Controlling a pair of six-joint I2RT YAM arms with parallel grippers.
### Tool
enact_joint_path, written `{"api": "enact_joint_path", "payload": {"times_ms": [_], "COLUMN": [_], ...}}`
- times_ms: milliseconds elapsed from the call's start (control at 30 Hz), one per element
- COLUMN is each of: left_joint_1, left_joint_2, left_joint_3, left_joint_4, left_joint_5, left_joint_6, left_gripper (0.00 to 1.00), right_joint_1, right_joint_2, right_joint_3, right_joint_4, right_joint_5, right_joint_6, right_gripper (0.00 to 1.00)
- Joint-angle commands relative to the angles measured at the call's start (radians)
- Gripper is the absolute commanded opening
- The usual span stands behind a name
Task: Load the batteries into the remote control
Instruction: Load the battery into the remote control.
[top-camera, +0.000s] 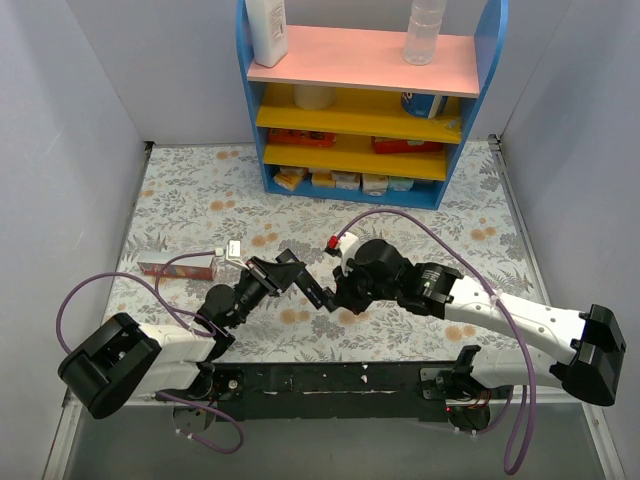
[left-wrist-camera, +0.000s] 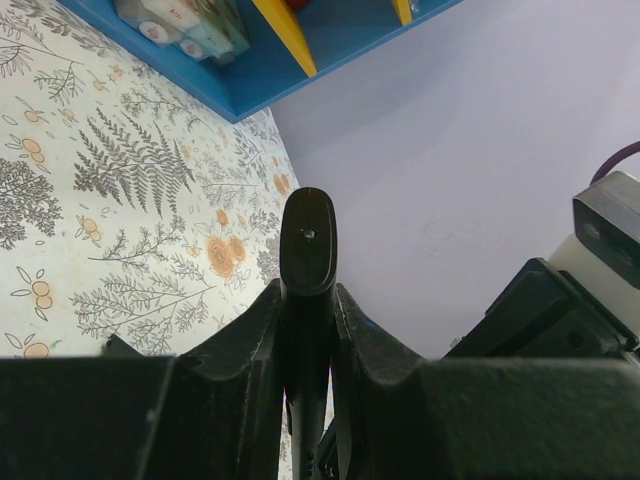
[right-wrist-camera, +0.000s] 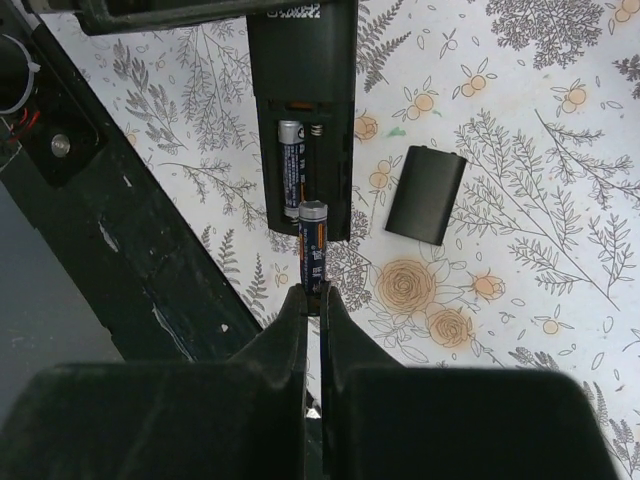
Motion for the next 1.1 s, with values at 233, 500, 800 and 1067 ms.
{"api": "enact_joint_path", "payload": {"times_ms": [233, 500, 800, 1067], "left_joint_1": [-0.003, -0.003, -0.003, -0.003], "left_joint_2": [0.025, 0.090, 0.097, 0.079], "left_joint_3": [-0.074, -0.077, -0.077, -0.074], "left_joint_4": [0.124, 0.210, 0.231, 0.219], "left_joint_5": [0.047, 0.072, 0.073, 0.072], "left_joint_6": [-0.031, -0.049, -0.035, -0.014], "left_gripper": [0.00, 0.00, 0.00, 0.00], "right_joint_1": [0.018, 0.024, 0.032, 0.038], "right_joint_2": [0.119, 0.155, 0.190, 0.222], "right_joint_3": [0.118, 0.167, 0.184, 0.195], "right_joint_4": [-0.069, -0.092, -0.123, -0.130], "right_joint_5": [0.001, -0.010, -0.010, -0.022], "right_joint_6": [0.041, 0.043, 0.063, 0.081], "right_gripper": [0.01, 0.01, 0.01, 0.01]}}
